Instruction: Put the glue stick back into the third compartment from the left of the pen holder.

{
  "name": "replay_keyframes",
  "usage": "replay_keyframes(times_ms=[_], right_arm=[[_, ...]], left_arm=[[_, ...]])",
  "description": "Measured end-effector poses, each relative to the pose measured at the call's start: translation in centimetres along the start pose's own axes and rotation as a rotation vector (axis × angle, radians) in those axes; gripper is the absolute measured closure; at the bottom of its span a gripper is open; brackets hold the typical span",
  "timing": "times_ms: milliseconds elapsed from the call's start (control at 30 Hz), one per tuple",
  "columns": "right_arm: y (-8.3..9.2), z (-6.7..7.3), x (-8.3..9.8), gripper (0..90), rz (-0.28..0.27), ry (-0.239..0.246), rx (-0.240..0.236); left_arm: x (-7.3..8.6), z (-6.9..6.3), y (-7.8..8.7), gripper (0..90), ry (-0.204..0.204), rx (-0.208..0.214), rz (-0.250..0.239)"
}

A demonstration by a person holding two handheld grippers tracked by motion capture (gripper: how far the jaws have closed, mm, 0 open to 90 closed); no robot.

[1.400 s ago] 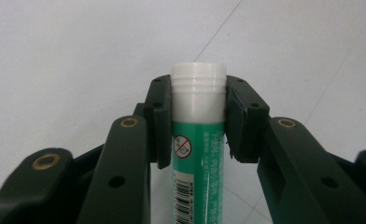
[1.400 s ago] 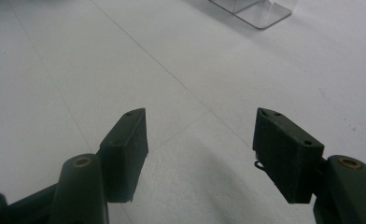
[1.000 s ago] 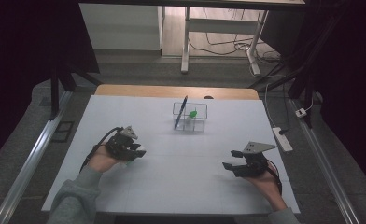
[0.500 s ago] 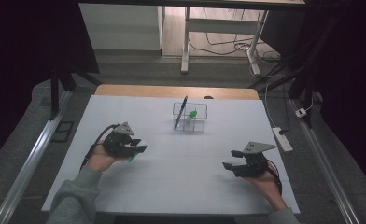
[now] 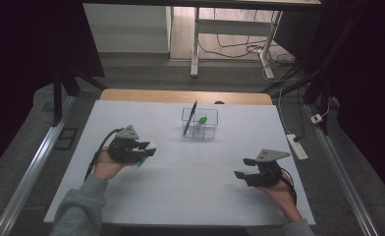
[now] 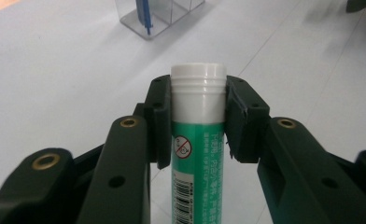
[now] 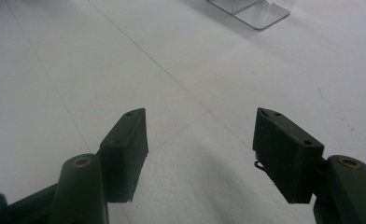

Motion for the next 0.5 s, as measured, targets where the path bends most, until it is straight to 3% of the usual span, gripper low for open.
replay_keyframes(times_ms=[500], right_arm=[[0.4,-0.3,0.0,35.0,-0.012,-0.008,0.009]], left_arm=[[-2.7,-1.0,-2.5,64.3,-0.010,0.007,-0.105]])
Point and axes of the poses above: each handheld gripper's, and its own axes: y roughly backward along the jaws, x roughly out of its underside, z roughly to its left, the point moved 3 cm from there along -y, roughly forward along the jaws, and after that the axes turned 12 degrees about -z, right-handed, at the moved point
